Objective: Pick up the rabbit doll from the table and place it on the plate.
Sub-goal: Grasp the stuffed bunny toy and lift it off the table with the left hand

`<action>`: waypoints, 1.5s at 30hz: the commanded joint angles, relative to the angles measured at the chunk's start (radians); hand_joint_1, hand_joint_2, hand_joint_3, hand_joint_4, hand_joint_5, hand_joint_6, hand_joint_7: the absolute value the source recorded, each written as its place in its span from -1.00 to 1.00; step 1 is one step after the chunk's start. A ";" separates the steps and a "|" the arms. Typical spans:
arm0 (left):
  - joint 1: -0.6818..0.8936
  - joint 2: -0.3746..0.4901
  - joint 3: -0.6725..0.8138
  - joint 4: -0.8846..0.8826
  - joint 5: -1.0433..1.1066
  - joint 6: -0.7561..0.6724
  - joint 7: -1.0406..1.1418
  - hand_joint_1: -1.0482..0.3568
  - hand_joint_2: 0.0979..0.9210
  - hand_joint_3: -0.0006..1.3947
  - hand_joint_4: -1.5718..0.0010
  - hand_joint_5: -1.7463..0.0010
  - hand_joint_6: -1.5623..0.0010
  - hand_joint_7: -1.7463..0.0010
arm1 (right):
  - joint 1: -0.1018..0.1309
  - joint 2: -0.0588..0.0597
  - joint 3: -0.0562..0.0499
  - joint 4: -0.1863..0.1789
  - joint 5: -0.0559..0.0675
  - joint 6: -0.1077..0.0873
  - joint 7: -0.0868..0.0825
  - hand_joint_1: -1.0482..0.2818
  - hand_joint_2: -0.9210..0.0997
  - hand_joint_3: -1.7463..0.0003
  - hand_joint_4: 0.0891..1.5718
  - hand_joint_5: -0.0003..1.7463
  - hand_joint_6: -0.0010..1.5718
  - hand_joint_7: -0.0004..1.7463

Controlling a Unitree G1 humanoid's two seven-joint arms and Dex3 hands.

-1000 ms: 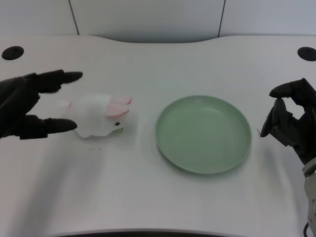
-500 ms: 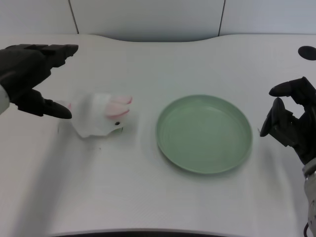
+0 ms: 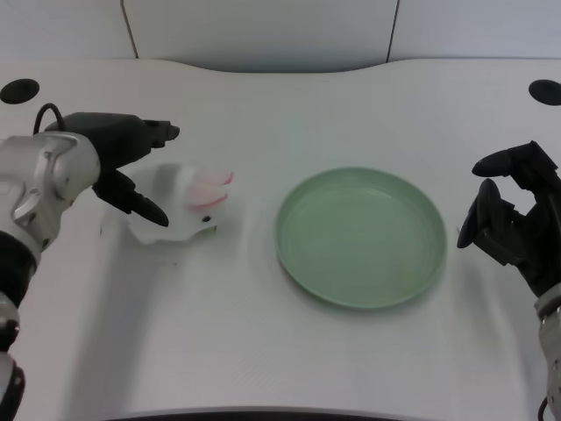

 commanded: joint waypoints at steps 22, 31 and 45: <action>-0.122 -0.132 -0.250 0.394 0.175 0.027 0.235 -0.82 0.92 -1.00 1.00 0.54 0.77 0.95 | 0.011 -0.006 -0.040 0.032 0.020 -0.046 0.024 0.26 -0.65 -0.19 0.06 1.00 -0.43 1.00; -0.112 -0.150 -0.237 0.412 0.160 0.039 0.311 -0.77 0.94 -1.00 1.00 0.91 0.98 0.98 | 0.040 -0.002 -0.031 -0.029 0.016 -0.017 0.005 0.28 -0.66 -0.19 0.06 1.00 -0.44 1.00; -0.097 -0.170 -0.128 0.420 0.049 0.062 0.284 -0.72 0.90 -1.00 0.96 0.92 0.95 0.97 | 0.053 -0.003 -0.027 -0.043 0.015 -0.033 0.015 0.26 -0.66 -0.17 0.09 1.00 -0.40 1.00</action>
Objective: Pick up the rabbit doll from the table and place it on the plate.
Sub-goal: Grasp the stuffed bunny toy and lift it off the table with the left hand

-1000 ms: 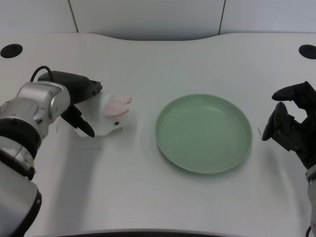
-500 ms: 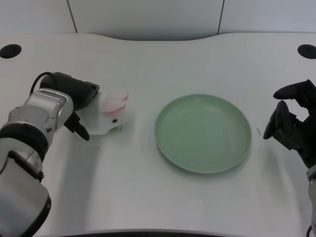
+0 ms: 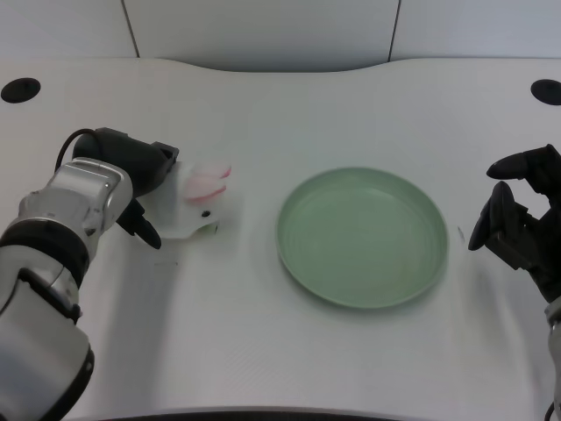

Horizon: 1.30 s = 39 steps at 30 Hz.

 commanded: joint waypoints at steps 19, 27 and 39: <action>0.052 -0.041 0.182 0.017 -0.203 0.080 -0.071 -0.27 0.60 -1.00 0.75 0.48 0.47 0.81 | 0.054 0.004 0.003 -0.062 0.007 0.005 0.002 0.19 -0.71 -0.10 0.10 1.00 -0.43 1.00; 0.043 -0.040 0.160 0.017 -0.188 0.090 -0.083 -0.26 0.56 -1.00 0.91 0.30 0.54 0.86 | 0.067 0.007 0.003 -0.083 0.009 0.002 0.014 0.23 -0.75 -0.09 0.07 1.00 -0.46 1.00; 0.065 -0.049 0.141 0.020 -0.183 0.104 -0.072 -0.11 0.51 -1.00 0.74 0.48 0.49 0.94 | 0.097 0.019 0.016 -0.162 -0.001 0.059 -0.026 0.21 -0.77 -0.08 0.01 1.00 -0.51 1.00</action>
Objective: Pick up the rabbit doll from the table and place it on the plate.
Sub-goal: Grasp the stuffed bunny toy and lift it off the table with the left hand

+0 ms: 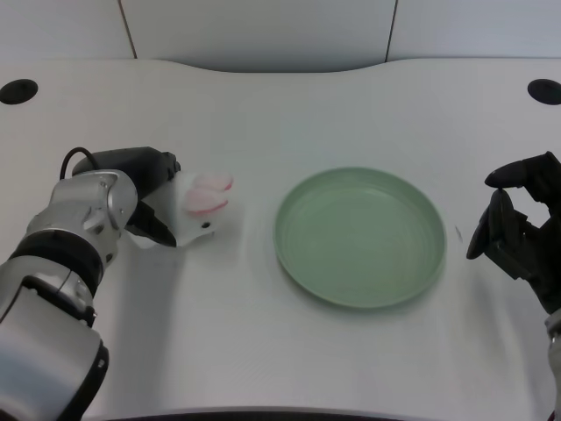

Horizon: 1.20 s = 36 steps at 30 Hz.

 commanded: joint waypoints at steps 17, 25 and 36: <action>0.061 0.002 -0.025 0.006 0.023 0.002 0.051 0.03 0.62 -0.98 0.48 0.49 0.17 0.89 | 0.045 -0.007 0.012 -0.072 -0.004 0.035 -0.016 0.20 -0.80 -0.04 0.05 1.00 -0.43 1.00; 0.051 -0.007 -0.063 0.011 0.061 0.024 0.112 0.06 0.81 -0.99 -0.04 0.14 0.15 0.36 | 0.042 -0.011 0.014 -0.071 0.000 0.045 -0.023 0.23 -0.78 -0.06 0.05 1.00 -0.47 1.00; 0.067 0.010 -0.072 0.011 0.083 -0.004 0.229 0.14 0.94 -1.00 -0.18 -0.03 -0.18 0.75 | 0.024 -0.017 0.005 -0.031 0.010 0.022 0.001 0.17 -0.74 -0.08 0.08 1.00 -0.44 1.00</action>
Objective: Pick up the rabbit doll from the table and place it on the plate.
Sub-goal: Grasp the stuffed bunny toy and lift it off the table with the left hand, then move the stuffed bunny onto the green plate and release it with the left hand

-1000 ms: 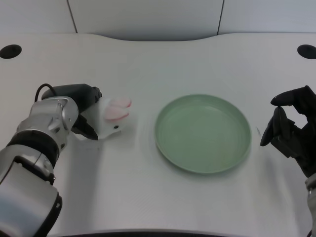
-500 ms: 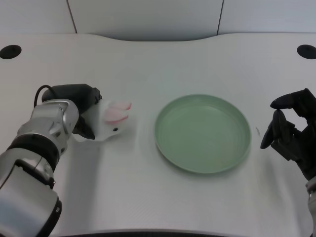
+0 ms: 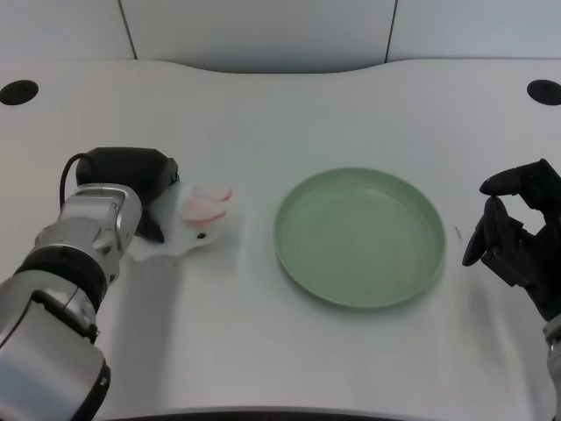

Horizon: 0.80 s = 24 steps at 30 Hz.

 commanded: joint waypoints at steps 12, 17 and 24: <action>-0.059 0.051 0.170 -0.033 -0.155 -0.054 -0.087 0.16 1.00 -0.90 0.10 -0.13 0.08 0.01 | 0.022 0.004 0.014 -0.103 -0.003 0.107 -0.065 0.28 -0.85 -0.01 -0.04 1.00 -0.51 1.00; -0.093 0.055 0.181 -0.049 -0.165 -0.114 -0.104 0.26 1.00 -0.82 0.00 -0.35 0.23 -0.71 | 0.028 -0.001 0.022 -0.127 -0.011 0.129 -0.068 0.35 -0.86 -0.03 -0.06 1.00 -0.52 1.00; -0.145 0.018 0.137 -0.075 -0.122 -0.143 -0.083 0.28 0.98 -0.91 0.02 -0.30 0.04 -0.32 | 0.017 -0.015 0.029 -0.109 -0.005 0.136 -0.041 0.34 -0.81 -0.08 -0.04 1.00 -0.50 1.00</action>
